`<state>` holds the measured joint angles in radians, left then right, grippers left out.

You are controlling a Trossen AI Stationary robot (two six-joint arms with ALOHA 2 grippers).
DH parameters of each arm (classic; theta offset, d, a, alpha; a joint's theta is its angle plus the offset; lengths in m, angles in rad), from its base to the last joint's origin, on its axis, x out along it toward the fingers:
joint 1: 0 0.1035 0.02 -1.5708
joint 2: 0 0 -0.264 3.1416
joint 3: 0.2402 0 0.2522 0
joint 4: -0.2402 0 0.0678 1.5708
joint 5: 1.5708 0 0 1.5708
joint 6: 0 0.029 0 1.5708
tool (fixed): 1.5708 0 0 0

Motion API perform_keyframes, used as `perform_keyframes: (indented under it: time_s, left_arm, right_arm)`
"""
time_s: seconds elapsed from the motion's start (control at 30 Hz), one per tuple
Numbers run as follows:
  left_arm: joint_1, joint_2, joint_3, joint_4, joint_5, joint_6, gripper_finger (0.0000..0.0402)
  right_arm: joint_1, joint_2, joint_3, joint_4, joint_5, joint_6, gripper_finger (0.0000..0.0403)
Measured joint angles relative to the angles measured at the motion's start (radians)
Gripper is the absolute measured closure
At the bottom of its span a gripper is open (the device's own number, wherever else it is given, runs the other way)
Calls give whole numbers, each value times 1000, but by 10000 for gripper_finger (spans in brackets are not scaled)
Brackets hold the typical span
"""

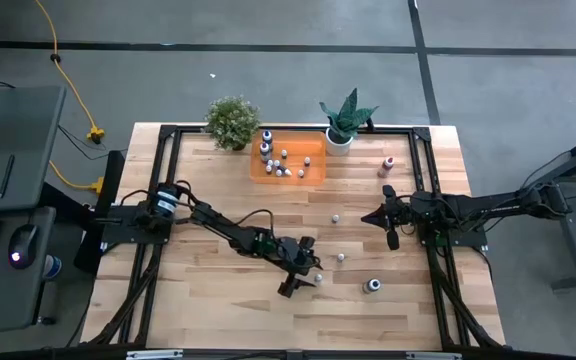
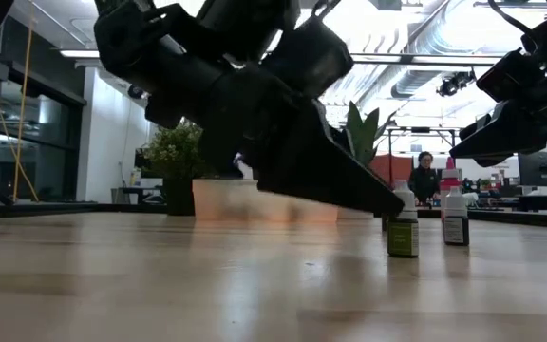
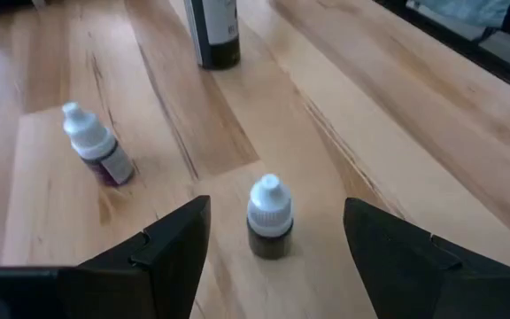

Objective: Pick & Place food coloring
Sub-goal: Put the bottom small black bottle into the bin

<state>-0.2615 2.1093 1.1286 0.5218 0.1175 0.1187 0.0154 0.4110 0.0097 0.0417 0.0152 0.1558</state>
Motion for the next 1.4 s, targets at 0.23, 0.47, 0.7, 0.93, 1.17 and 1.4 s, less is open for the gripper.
perform_keyframes:
  time_s: [0.23,0.47,0.7,0.93,1.17,1.4]
  left_arm:
    - [0,24,38,5,4,-19,149]
    - [7,23,43,-4,4,-19,149]
    - [7,23,43,-26,4,-20,150]
    - [7,22,43,-28,3,-21,199]
    - [7,22,43,-27,3,-21,250]
    - [7,22,42,-27,3,-23,286]
  right_arm:
    - [0,0,0,0,0,0,402]
    - [0,0,0,0,0,0,402]
    - [0,0,0,0,0,0,402]
    - [0,0,0,0,0,0,402]
    - [0,0,0,0,0,0,402]
    - [0,0,0,0,0,0,402]
